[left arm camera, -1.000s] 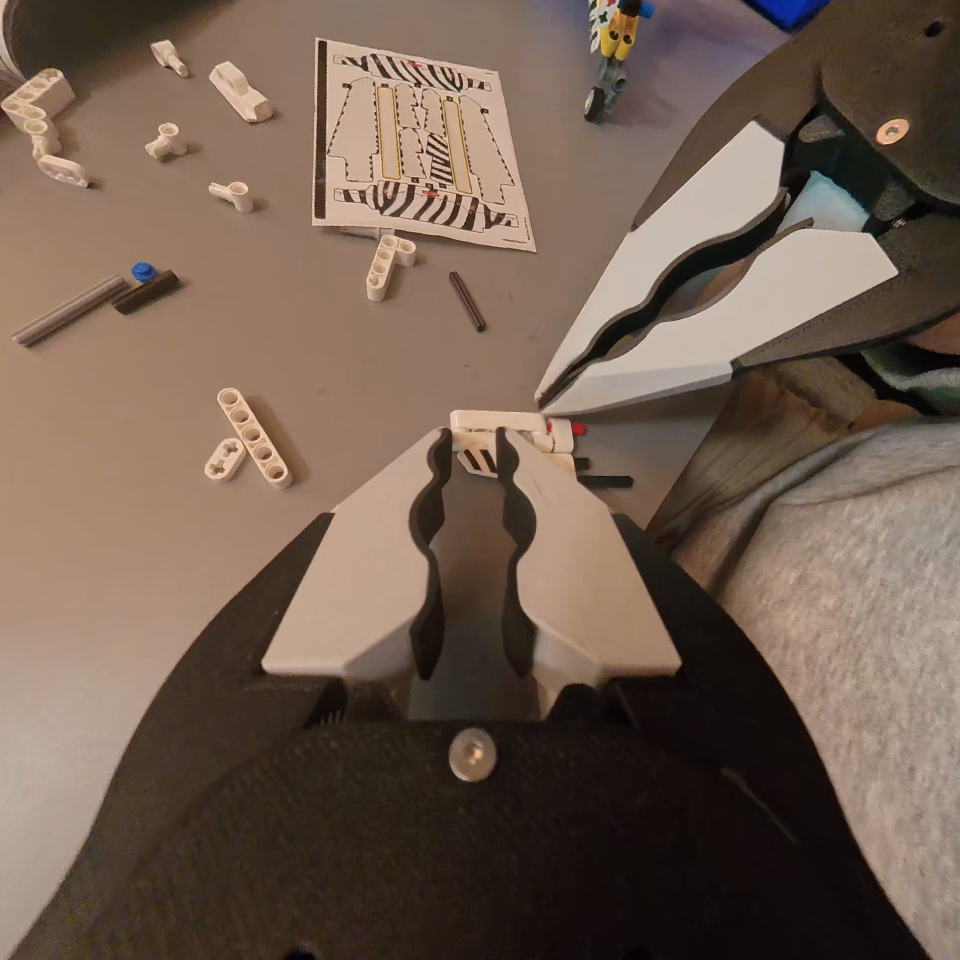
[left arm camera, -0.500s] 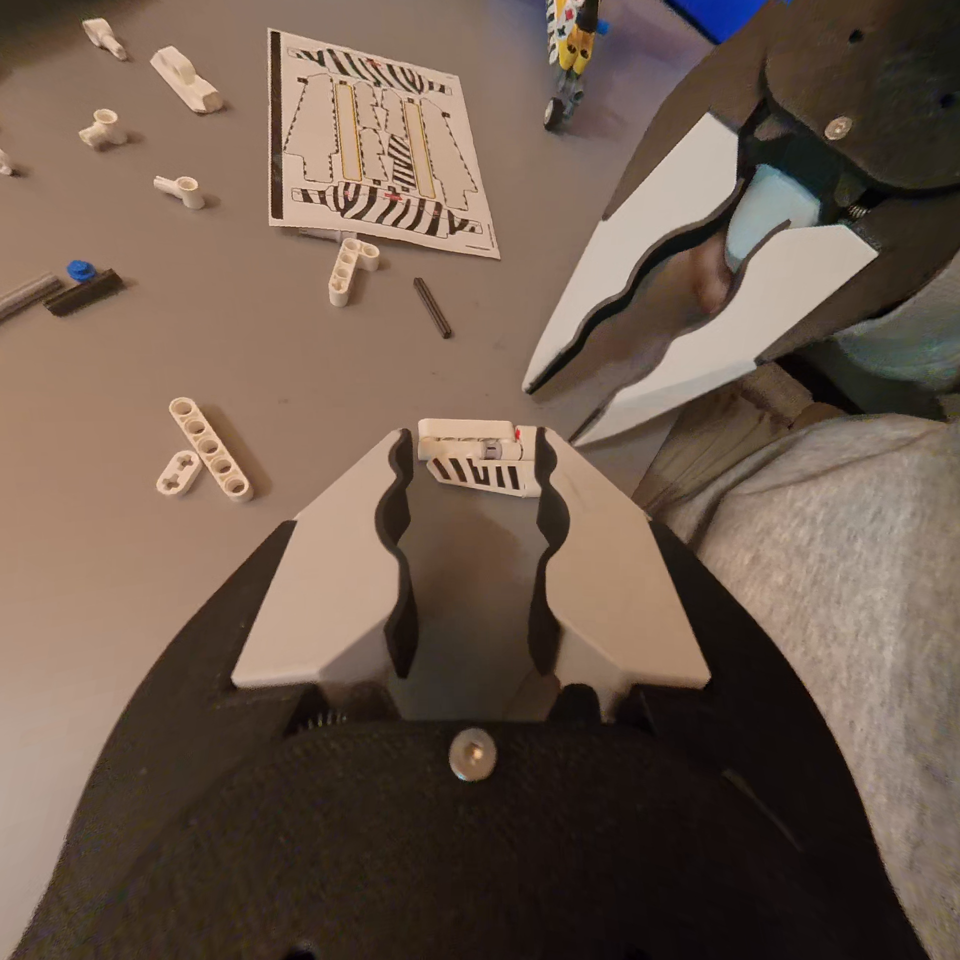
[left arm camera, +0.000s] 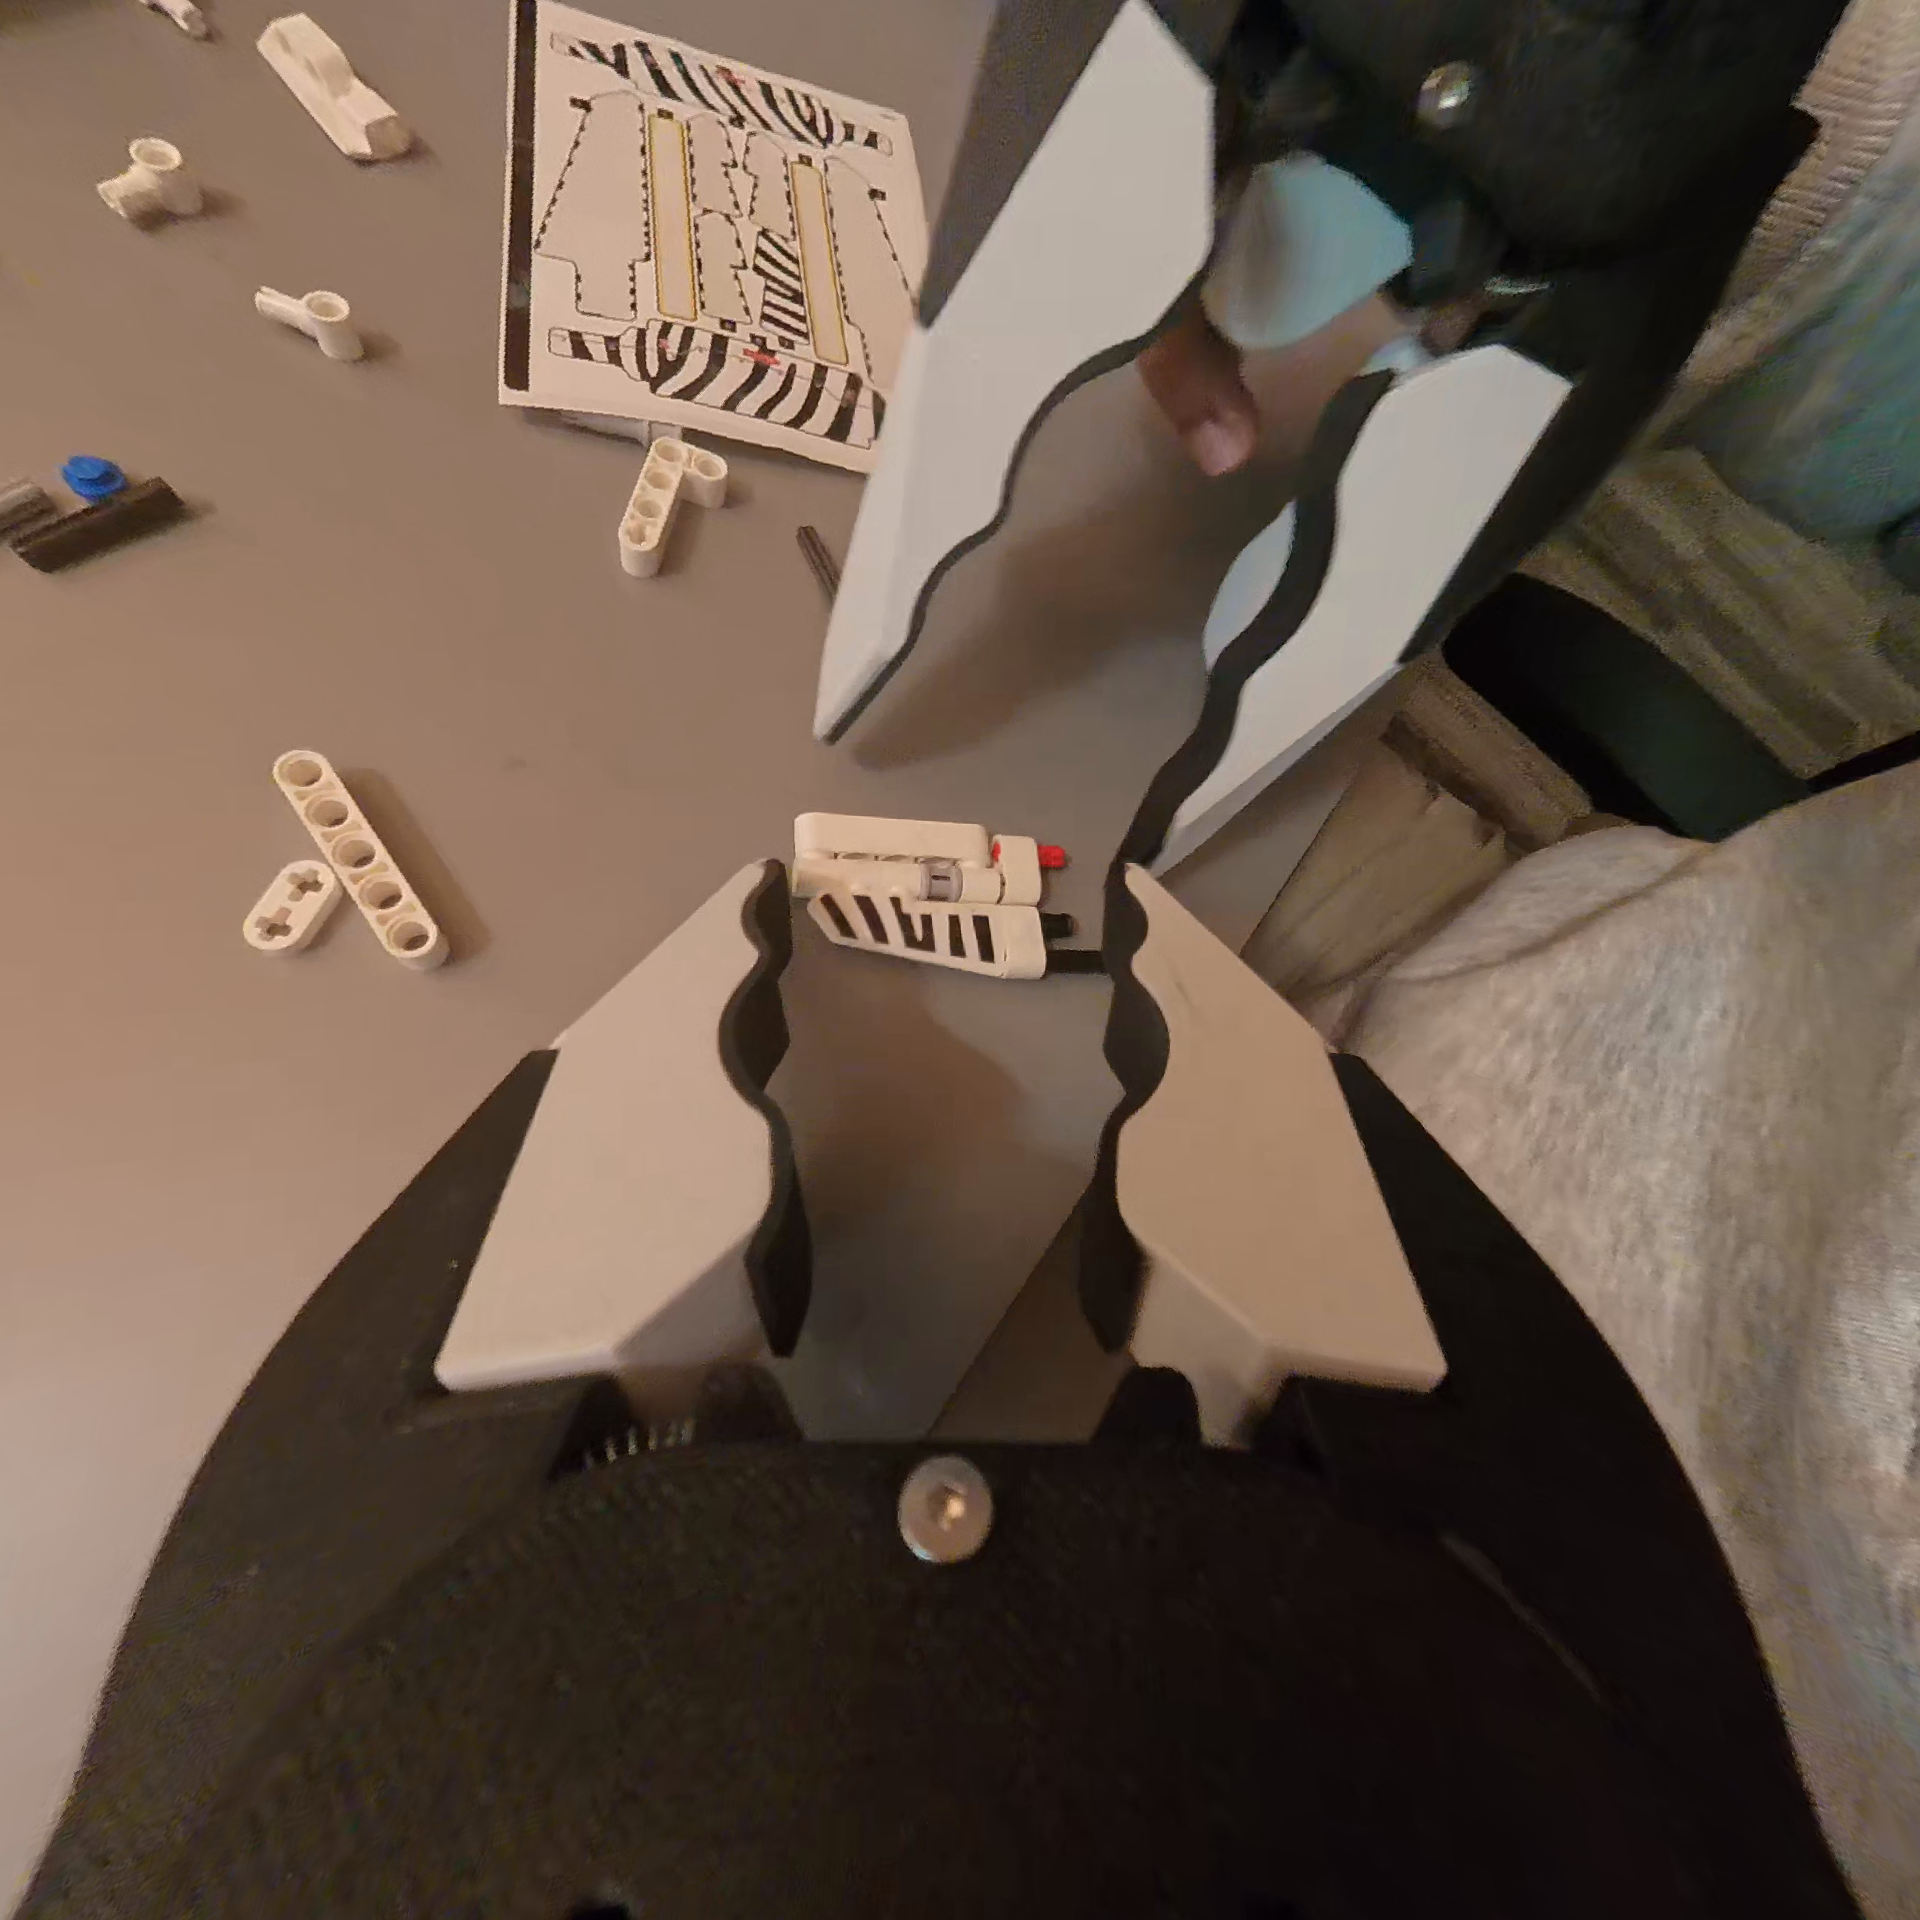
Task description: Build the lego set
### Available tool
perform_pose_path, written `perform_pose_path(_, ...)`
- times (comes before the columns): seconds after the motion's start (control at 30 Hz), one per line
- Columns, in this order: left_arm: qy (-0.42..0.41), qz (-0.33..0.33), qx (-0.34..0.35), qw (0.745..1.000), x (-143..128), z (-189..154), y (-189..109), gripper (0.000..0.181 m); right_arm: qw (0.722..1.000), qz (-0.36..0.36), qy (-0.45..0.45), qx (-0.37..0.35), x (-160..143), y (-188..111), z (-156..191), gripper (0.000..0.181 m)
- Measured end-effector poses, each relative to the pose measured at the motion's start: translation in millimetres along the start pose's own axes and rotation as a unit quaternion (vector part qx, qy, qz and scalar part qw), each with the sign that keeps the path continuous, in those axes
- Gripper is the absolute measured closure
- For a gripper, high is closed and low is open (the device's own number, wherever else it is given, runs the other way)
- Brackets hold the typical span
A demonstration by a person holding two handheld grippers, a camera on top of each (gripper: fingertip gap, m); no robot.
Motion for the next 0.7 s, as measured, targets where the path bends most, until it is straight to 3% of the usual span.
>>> perform_pose_path(0.23,-0.006,-0.018,-0.013,1.000,2,1,-1,0.128,0.998,-0.001,0.000,0.061,0,12,-10,0.116)
perform_pose_path(0.5,-0.001,-0.023,-0.020,1.000,2,0,-1,0.134,0.997,0.014,-0.017,0.075,3,13,-6,0.131)
perform_pose_path(0.7,0.004,-0.024,-0.016,1.000,2,0,-1,0.135,0.997,0.026,-0.018,0.075,4,13,-6,0.131)
Point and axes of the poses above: each gripper's, where its closed fingertips meet, y out along the fingers, x out of its top, z = x × y across the jaws, the point moved 3 cm from there along -y, back along the fingers, and after that the axes turned 1 degree about -z, right-handed, at the moved point
